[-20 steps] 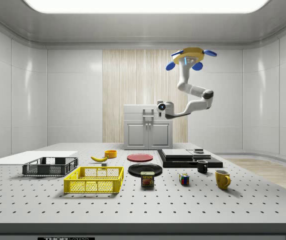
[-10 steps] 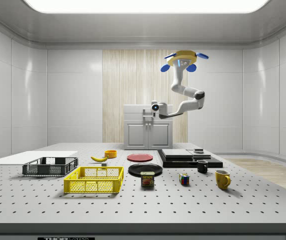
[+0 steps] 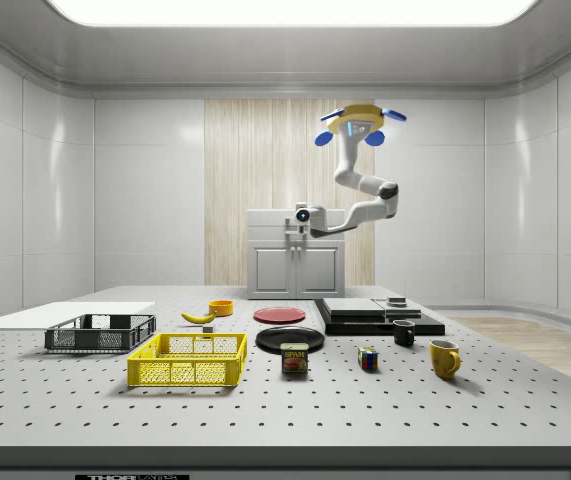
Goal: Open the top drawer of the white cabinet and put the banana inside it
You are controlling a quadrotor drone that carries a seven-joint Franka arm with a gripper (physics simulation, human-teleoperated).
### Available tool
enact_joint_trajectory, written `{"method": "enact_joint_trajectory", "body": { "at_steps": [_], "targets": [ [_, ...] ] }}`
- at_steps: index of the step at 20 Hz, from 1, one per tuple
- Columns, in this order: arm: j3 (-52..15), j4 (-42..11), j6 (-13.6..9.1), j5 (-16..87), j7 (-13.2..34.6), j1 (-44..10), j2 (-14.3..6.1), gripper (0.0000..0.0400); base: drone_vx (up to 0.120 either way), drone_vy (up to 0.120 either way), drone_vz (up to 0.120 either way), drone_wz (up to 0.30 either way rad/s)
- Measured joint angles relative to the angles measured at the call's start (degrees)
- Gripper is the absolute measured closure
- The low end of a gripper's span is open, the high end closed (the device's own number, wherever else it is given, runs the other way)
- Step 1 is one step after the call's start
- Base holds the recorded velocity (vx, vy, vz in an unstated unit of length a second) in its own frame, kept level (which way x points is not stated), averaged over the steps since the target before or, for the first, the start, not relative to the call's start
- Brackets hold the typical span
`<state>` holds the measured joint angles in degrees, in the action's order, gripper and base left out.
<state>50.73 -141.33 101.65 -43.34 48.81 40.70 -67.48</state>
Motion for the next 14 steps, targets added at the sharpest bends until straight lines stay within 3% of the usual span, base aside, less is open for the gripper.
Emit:
{"method": "enact_joint_trajectory", "body": {
  "at_steps": [14],
  "targets": [
    [0.2,-0.1,0.6,0.7,0.6,0.7,-0.8,0.0,0.0,-0.12,0.0,0.0]
  ]
}}
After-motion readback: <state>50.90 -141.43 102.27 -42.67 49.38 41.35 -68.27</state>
